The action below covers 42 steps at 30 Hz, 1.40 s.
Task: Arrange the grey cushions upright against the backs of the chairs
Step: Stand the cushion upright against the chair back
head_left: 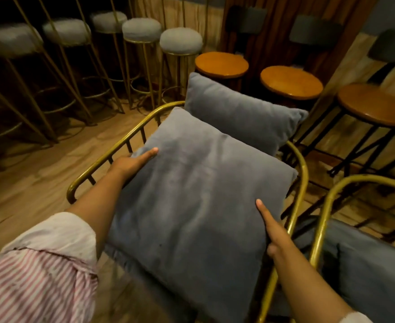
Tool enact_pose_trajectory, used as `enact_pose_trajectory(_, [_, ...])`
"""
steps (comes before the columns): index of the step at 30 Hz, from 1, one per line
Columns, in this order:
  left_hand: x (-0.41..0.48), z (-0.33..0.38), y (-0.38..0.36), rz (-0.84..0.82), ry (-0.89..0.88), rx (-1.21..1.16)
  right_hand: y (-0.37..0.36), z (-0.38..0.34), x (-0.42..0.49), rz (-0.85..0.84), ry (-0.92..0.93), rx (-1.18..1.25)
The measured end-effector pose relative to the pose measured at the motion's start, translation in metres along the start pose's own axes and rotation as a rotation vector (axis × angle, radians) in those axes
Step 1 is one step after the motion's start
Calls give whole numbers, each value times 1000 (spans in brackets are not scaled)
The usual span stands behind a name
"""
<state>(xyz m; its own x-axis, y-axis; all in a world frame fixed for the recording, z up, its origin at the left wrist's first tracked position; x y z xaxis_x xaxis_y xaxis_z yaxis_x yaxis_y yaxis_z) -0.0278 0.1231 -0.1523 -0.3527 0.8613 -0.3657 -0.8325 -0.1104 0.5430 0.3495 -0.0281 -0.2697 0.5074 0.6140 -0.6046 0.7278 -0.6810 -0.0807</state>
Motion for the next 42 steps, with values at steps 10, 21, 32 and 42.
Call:
enact_pose_trajectory(10, [-168, 73, -20, 47, -165, -90, 154, -109, -97, -54, 71, 5])
enact_pose_trajectory(21, [-384, 95, -241, -416, -175, -132, 457, -182, -156, 225, 336, 38])
enact_pose_trajectory(32, [-432, 172, -424, -580, -237, -245, 597, -250, -79, 434, 506, 82])
enact_pose_trajectory(42, [-373, 236, -577, -616, -283, -346, 631, -293, 73, 507, 461, 193])
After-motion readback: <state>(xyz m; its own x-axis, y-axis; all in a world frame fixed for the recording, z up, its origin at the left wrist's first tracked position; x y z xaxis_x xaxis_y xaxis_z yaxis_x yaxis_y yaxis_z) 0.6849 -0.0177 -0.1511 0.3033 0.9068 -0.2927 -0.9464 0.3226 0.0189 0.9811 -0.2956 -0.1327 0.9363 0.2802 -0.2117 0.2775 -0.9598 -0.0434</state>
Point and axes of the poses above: each hand's wrist, its own x-axis towards the middle knuckle, its own y-axis out of the back of the hand, z = x × y, the point moved 9 cm from there along x, towards the middle knuckle, and after that the axes turned 10 degrees about z, right-handed, at the moved point
